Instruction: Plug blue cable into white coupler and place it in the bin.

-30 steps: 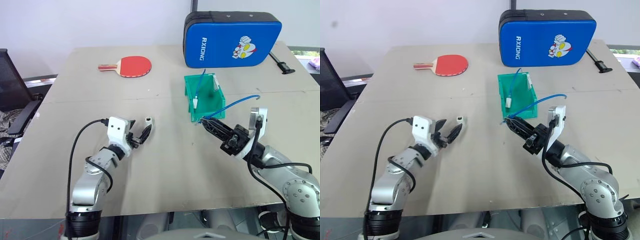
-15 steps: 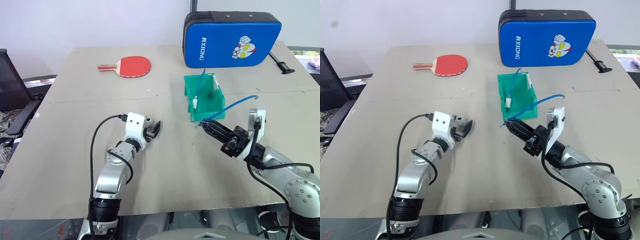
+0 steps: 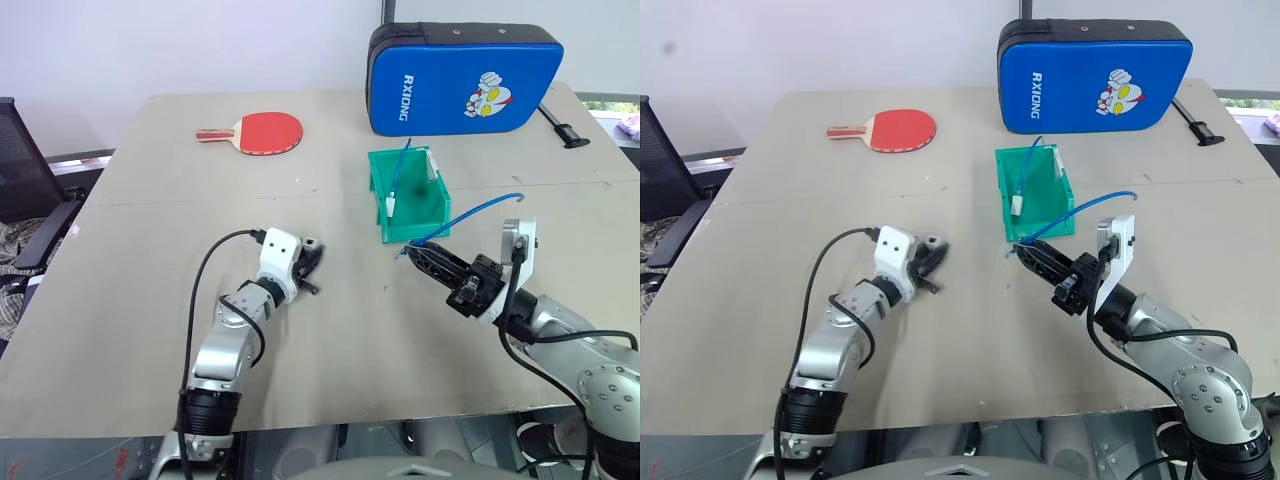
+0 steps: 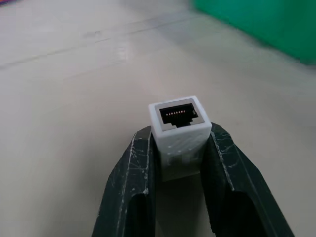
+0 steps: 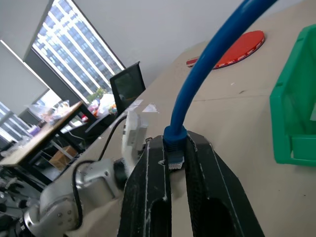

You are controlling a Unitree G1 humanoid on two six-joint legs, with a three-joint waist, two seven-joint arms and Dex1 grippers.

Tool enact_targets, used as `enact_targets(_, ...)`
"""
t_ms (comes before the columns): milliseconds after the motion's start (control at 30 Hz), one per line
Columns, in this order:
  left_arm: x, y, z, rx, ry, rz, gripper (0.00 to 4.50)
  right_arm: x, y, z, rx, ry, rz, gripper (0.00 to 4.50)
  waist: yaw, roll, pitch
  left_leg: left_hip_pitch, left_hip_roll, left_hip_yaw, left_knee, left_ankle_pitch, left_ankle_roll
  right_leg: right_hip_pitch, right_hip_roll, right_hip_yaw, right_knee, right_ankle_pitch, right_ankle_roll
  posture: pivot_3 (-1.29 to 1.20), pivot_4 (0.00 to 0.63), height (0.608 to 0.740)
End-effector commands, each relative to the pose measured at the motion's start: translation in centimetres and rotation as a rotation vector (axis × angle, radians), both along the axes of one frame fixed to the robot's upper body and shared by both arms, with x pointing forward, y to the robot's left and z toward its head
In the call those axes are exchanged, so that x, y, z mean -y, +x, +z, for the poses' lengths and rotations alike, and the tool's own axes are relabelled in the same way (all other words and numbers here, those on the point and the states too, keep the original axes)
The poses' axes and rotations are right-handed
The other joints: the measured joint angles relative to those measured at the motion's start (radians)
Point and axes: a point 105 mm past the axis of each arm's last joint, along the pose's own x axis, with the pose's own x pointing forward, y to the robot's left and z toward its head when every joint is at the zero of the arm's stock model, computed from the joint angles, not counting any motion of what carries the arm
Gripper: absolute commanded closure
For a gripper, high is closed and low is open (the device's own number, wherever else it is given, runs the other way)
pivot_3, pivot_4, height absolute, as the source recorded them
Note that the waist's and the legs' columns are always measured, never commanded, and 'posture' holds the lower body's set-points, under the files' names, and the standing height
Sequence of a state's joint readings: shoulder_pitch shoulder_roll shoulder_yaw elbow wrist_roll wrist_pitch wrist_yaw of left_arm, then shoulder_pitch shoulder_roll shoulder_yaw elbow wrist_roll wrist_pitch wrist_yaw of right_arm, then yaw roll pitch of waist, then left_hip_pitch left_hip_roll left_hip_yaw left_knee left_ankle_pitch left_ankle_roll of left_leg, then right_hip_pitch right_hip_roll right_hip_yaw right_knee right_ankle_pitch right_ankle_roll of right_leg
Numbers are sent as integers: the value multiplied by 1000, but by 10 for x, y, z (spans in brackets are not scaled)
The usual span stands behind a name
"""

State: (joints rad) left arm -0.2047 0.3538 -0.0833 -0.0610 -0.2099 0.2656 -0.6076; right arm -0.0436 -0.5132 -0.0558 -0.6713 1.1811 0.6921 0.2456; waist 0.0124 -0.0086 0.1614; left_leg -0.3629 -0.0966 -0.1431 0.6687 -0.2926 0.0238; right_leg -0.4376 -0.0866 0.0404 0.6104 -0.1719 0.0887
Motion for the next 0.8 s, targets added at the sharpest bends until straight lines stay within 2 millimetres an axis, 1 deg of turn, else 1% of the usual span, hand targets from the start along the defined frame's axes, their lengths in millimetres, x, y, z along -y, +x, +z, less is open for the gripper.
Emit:
enact_targets(33,28,-29,12,47,53,-457,3820,-3,-7,2,106,-132,50,4500,1,0,0,0,0,0,0,0,0,0,0,0,0,0,0,0,150,729)
enact_targets(67,30,-34,12,39,65,-530,3820,-4,-6,-1,113,-157,64,4500,0,0,0,0,0,0,0,0,0,0,0,0,0,0,0,0,150,729)
enact_targets(133,37,-36,5,51,171,-685,3820,-10,-7,-10,138,-247,131,4500,0,0,0,0,0,2,0,0,0,0,0,0,0,0,0,0,150,729)
enact_targets(200,45,-30,-1,62,267,-779,3820,-14,-5,-19,180,-355,187,4500,0,0,0,0,-1,3,0,0,0,1,0,-1,-1,0,0,0,150,729)
enact_targets(267,52,-26,-3,73,306,-840,3820,-17,-1,-22,211,-373,204,4500,-1,-1,0,1,-1,4,1,0,1,3,0,-2,-1,0,0,0,150,729)
enact_targets(367,62,-25,-4,92,329,-908,3820,-22,7,-27,251,-430,228,4500,-6,-1,0,1,-1,2,1,0,1,3,0,-2,-2,0,0,0,150,729)
enact_targets(467,68,-27,-6,97,339,-956,3820,-28,12,-28,278,-452,242,4500,-9,-1,0,-1,-1,-1,1,0,1,0,0,-2,-1,0,0,0,150,729)
enact_targets(633,69,-29,-7,95,345,-994,3820,-31,18,-39,269,-497,254,4500,-9,-1,0,-2,-1,-2,1,0,1,-1,0,-2,-1,0,0,0,150,729)
enact_targets(733,69,-26,-6,95,334,-980,3820,-29,16,-51,245,-541,288,4500,-9,-1,0,-2,-1,-2,1,0,1,-1,-1,-1,0,0,0,0,150,729)
enact_targets(800,70,-25,-5,97,334,-980,3820,-27,14,-53,236,-544,300,4500,-8,-1,0,-2,-1,-2,1,0,1,-1,-1,-1,0,0,0,0,150,729)
